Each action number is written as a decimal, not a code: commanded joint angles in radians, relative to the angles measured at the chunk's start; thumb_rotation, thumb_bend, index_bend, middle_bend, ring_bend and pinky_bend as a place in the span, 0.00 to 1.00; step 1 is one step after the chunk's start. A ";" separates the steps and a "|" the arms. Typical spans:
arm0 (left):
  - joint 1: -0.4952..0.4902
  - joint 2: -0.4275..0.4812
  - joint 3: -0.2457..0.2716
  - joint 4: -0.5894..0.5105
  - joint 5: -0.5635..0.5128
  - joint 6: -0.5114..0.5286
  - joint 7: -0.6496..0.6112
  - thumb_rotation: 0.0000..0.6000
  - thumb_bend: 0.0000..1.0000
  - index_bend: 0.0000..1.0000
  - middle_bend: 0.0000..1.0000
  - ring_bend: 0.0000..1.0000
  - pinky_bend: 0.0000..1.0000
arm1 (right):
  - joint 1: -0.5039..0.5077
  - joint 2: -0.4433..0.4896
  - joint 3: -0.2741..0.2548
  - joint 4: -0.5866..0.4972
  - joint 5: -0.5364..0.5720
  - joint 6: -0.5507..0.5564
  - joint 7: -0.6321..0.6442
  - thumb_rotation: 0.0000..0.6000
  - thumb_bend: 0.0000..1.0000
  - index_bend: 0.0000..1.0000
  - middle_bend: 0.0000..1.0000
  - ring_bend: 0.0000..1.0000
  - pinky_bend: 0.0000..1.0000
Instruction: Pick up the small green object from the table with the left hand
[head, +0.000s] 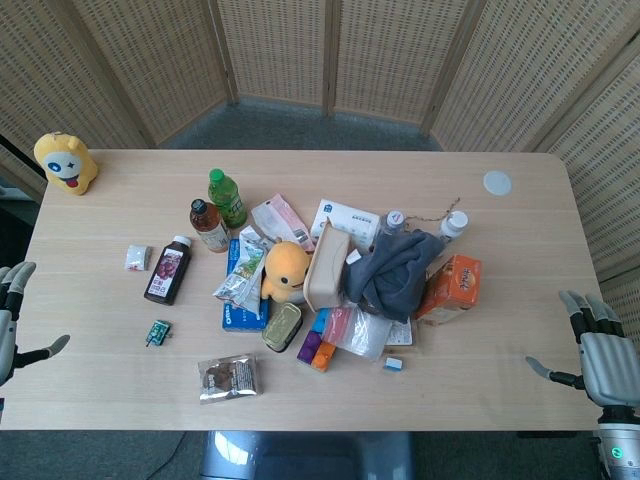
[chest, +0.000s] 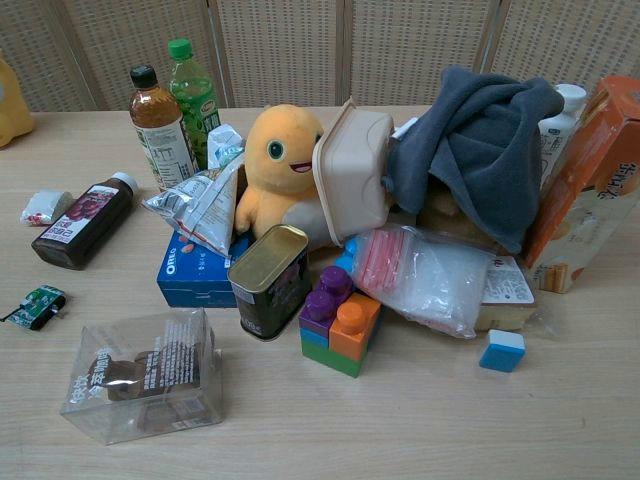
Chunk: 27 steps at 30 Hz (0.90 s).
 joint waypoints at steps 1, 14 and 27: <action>0.000 -0.003 0.002 0.001 0.001 0.000 0.009 1.00 0.04 0.00 0.00 0.00 0.00 | 0.000 0.000 0.000 0.001 0.001 -0.001 0.001 0.67 0.00 0.00 0.00 0.00 0.00; -0.039 -0.014 0.012 0.073 0.021 -0.067 0.026 1.00 0.04 0.00 0.00 0.00 0.00 | 0.000 -0.002 0.002 0.003 0.008 -0.001 -0.003 0.68 0.00 0.00 0.00 0.00 0.00; -0.249 0.088 0.115 0.356 0.411 -0.241 0.069 1.00 0.04 0.06 0.00 0.00 0.00 | -0.002 0.000 0.006 -0.003 0.013 0.004 -0.007 0.68 0.00 0.00 0.00 0.00 0.00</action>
